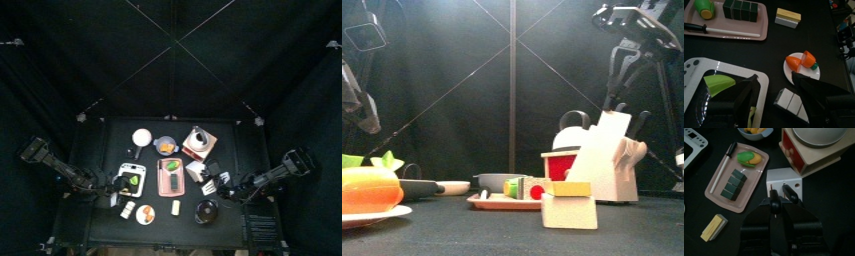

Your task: Pull out cleaver

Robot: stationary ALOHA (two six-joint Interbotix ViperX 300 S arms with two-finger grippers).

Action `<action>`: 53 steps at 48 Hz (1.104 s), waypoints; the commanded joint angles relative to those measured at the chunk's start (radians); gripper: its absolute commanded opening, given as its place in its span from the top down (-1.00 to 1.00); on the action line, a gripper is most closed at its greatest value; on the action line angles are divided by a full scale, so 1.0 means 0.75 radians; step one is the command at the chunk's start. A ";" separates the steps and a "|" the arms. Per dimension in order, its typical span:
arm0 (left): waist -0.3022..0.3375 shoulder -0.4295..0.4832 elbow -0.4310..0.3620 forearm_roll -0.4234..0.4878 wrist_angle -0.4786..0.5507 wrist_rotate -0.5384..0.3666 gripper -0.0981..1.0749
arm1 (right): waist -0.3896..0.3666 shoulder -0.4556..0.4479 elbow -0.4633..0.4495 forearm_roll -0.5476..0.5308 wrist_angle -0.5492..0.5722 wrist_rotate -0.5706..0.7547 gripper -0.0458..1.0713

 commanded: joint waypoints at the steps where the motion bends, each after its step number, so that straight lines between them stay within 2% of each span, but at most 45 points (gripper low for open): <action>1: 0.002 -0.002 -0.014 0.002 0.006 -0.002 -0.74 | 0.027 -0.045 -0.035 -0.012 0.006 -0.002 0.12; 23: 0.027 -0.002 0.002 -0.037 0.006 -0.002 -0.74 | 0.239 -0.389 0.035 -0.025 0.076 -0.002 0.12; 27: 0.027 -0.002 -0.012 -0.033 0.002 -0.002 -0.74 | 0.266 -0.403 0.092 -0.119 0.010 0.006 0.12; 31: 0.027 -0.002 -0.061 0.025 0.002 0.000 -0.74 | 0.250 -0.342 0.149 -0.430 -0.301 0.025 0.12; 35: 0.027 0.002 -0.112 0.153 0.010 -0.004 -0.74 | 0.170 -0.280 0.190 -0.610 -0.475 0.025 0.12; 40: 0.025 0.033 -0.133 0.184 0.020 -0.008 -0.74 | 0.137 -0.231 0.207 -0.654 -0.489 0.029 0.12; 43: 0.020 0.043 -0.135 0.170 0.020 -0.008 -0.74 | 0.141 -0.135 0.225 -0.659 -0.493 0.033 0.12; 46: 0.020 0.063 -0.147 0.157 0.022 -0.012 -0.74 | 0.125 -0.057 0.170 -0.652 -0.485 0.025 0.12; 50: 0.016 0.117 -0.168 0.147 0.020 -0.012 -0.74 | 0.123 -0.039 0.123 -0.675 -0.462 0.027 0.12; 53: 0.014 0.160 -0.184 0.147 0.012 -0.012 -0.74 | 0.123 -0.035 0.131 -0.691 -0.430 0.027 0.12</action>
